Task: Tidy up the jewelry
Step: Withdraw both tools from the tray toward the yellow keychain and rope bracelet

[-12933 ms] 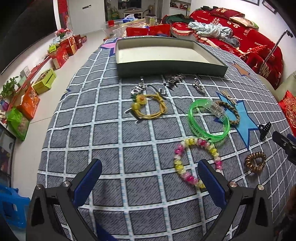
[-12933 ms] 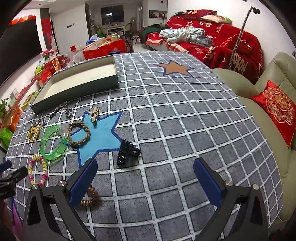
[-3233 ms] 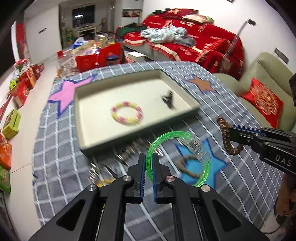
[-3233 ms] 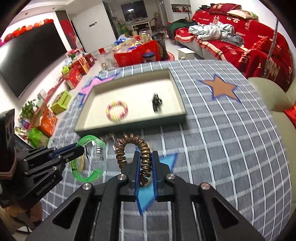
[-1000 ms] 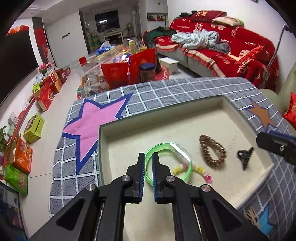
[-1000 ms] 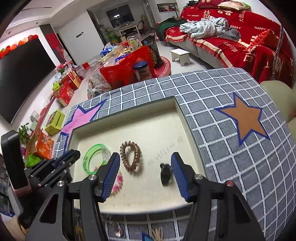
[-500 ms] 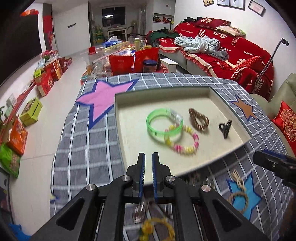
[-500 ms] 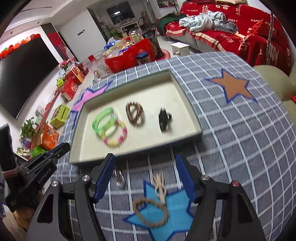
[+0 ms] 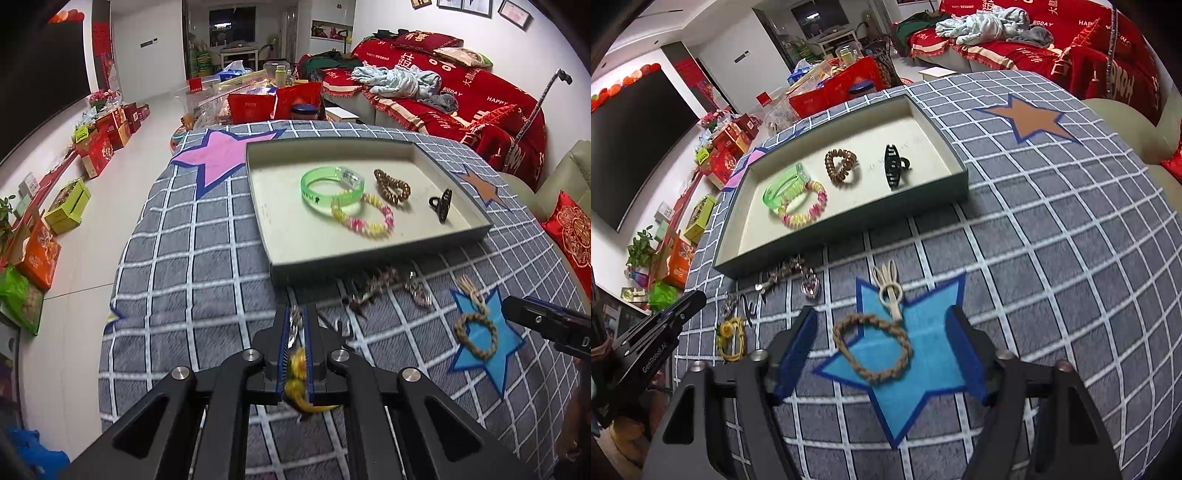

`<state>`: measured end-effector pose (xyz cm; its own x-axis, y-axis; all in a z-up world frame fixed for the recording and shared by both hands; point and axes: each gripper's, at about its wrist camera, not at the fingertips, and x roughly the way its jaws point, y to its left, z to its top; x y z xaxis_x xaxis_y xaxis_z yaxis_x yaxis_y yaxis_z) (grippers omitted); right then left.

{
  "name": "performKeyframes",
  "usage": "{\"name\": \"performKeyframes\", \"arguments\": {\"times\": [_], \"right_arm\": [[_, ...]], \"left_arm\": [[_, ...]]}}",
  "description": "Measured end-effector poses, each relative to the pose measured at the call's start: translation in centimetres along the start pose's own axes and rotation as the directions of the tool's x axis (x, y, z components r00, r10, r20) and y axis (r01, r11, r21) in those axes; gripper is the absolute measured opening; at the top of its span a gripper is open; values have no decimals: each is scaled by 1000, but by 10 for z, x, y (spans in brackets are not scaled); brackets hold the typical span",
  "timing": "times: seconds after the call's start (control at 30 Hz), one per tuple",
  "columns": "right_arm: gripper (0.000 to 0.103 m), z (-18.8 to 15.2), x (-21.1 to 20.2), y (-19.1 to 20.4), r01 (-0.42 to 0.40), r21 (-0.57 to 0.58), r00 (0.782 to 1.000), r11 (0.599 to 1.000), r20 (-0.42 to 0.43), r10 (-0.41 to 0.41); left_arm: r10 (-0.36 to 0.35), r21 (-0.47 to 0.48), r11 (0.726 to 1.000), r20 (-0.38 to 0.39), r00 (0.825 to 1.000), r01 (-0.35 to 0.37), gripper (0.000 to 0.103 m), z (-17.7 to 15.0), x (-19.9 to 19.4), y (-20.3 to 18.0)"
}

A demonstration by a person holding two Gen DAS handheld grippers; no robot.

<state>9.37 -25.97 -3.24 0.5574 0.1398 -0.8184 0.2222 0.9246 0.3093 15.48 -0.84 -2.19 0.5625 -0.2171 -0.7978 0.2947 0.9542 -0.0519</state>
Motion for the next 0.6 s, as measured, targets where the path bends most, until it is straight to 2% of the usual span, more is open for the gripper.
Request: {"name": "performKeyframes", "arguments": {"times": [0.17, 0.2, 0.23, 0.27, 0.3, 0.37, 0.6], "right_arm": [[81, -8, -3, -1, 4, -1, 1000, 1000, -2, -4], [81, -10, -4, -1, 3, 0, 1000, 1000, -2, -3], [81, -11, -4, -1, 4, -1, 1000, 1000, -2, -4], [81, -11, -4, -1, 6, -2, 1000, 1000, -3, -6], [81, -12, -4, -1, 7, -2, 1000, 1000, -5, -7], [81, -14, -3, -2, 5, -3, 1000, 1000, -8, -5], [81, -19, 1, 0, 18, -22, 999, 1000, -30, -19]], "left_arm": [[-3, -6, 1000, -13, 1000, 3, 24, -13, -4, 2], [-1, -6, 1000, -13, 1000, 1, 45, -15, -5, 2], [4, -10, 1000, -14, 1000, -4, 77, -16, -6, 4], [15, -18, 1000, -15, 1000, -15, 103, -17, -7, 4], [39, -35, 999, 15, 999, -38, 103, -19, -9, 6], [38, -23, 999, 27, 999, -37, 103, -19, -5, 7], [71, -12, 997, 13, 997, -71, 103, -28, 17, 16]]}}
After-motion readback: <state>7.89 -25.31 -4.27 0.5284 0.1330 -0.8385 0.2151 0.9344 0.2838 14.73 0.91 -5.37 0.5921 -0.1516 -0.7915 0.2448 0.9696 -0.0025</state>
